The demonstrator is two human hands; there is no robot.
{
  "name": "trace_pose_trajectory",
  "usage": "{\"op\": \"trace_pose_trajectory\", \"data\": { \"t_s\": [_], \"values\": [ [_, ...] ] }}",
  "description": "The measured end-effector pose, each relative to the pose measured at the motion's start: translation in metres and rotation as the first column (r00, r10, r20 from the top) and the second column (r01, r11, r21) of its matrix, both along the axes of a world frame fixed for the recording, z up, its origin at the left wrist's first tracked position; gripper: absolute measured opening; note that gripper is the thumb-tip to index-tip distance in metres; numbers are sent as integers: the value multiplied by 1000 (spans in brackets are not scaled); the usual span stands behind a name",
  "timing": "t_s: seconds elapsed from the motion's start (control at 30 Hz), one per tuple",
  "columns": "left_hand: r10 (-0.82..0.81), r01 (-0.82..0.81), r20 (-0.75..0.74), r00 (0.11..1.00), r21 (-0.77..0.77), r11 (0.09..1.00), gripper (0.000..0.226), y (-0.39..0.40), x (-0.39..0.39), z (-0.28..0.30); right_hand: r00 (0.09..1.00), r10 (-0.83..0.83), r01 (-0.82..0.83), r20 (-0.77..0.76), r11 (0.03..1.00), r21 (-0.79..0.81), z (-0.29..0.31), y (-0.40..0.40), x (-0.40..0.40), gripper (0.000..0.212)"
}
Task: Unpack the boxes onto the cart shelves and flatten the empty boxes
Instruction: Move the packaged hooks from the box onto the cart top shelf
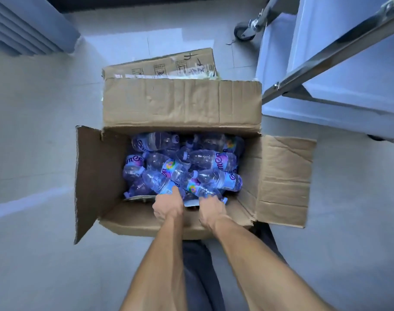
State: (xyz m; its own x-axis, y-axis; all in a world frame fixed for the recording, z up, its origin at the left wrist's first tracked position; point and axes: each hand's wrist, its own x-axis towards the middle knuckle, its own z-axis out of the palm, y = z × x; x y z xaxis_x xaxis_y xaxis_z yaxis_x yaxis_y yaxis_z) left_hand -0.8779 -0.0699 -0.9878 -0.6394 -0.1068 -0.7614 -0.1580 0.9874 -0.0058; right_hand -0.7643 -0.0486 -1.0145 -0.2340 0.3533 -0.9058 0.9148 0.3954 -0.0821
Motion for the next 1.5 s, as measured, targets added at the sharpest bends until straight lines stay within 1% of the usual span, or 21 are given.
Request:
{"op": "trace_pose_trajectory", "data": {
  "t_s": [0.1, 0.2, 0.27, 0.33, 0.4, 0.47, 0.57, 0.63, 0.7, 0.8, 0.87, 0.93, 1.0, 1.03, 1.07, 1.13, 1.2, 1.23, 1.33, 1.43, 1.5],
  "values": [
    [96, -100, -77, 992, -43, 994, 67, 4, -21, -14, 997, -68, 67, 26, 997, 48, -16, -7, -15, 41],
    [95, -107, -161, 982, -72, 992, 48, 2, -40, -25, 997, -50, 46, 51, 995, 83, -31, -9, -27, 39],
    [-31, 17, -218, 976, -67, 998, 36, -2, -46, -29, 998, -14, 8, 55, 994, 106, -40, -11, -29, 35],
    [-209, 214, -273, 939, -11, 977, 28, 0, -44, -29, 997, -12, 4, 74, 993, 117, -48, -14, -29, 31],
    [-416, 460, -299, 859, 94, 883, 25, 6, -40, -29, 996, -8, -5, 88, 990, 143, -52, -18, -31, 29],
    [-602, 673, -329, 728, 173, 719, 26, 13, -36, -30, 997, 20, -32, 76, 986, 164, -52, -19, -34, 28],
    [-735, 818, -359, 575, 275, 505, 22, 25, -27, -35, 996, 90, -92, 21, 974, 208, -47, -20, -35, 27],
    [-765, 846, -367, 529, 291, 446, 24, 36, -22, -37, 995, 102, -93, -21, 964, 248, -41, -14, -36, 27],
    [-765, 842, -354, 538, 271, 467, 23, 43, -20, -38, 996, 69, -48, -62, 954, 296, -33, -8, -30, 28],
    [-664, 738, -326, 672, 221, 638, 15, 45, -25, -35, 989, -117, 143, -88, 891, 431, -18, 12, -16, 31],
    [-594, 650, -289, 751, 169, 741, 19, 41, -30, -32, 933, -343, 348, -108, 789, 506, -12, 30, -6, 33],
    [-573, 608, -241, 783, 107, 786, 26, 37, -34, -32, 837, -522, 515, -163, 653, 556, -10, 46, -3, 41],
    [-570, 590, -194, 798, 63, 805, 30, 36, -38, -35, 772, -597, 590, -220, 542, 599, -9, 61, -5, 50],
    [-591, 605, -178, 787, 36, 795, 31, 36, -40, -37, 775, -584, 586, -242, 520, 621, -10, 65, -7, 56],
    [-633, 642, -165, 756, 1, 766, 31, 36, -41, -39, 796, -544, 571, -267, 525, 632, -12, 68, -10, 60],
    [-754, 755, -130, 643, -58, 654, 31, 37, -39, -44, 841, -453, 533, -297, 593, 604, -17, 67, -18, 61],
    [-836, 837, -88, 541, -45, 546, 31, 39, -33, -47, 843, -471, 531, -259, 660, 531, -22, 59, -28, 54],
    [-846, 847, -65, 529, -21, 531, 31, 41, -29, -49, 826, -518, 554, -223, 672, 491, -24, 54, -33, 49],
    [-780, 781, -24, 625, 30, 624, 35, 50, -23, -51, 761, -638, 620, -121, 659, 425, -28, 47, -45, 41],
    [-671, 674, -93, 736, 12, 738, 37, 63, -27, -55, 726, -681, 655, -98, 640, 402, -30, 55, -47, 41],
    [-666, 668, -129, 735, -36, 744, 35, 68, -35, -58, 722, -687, 653, -86, 635, 413, -34, 63, -41, 39]
  ]
}}
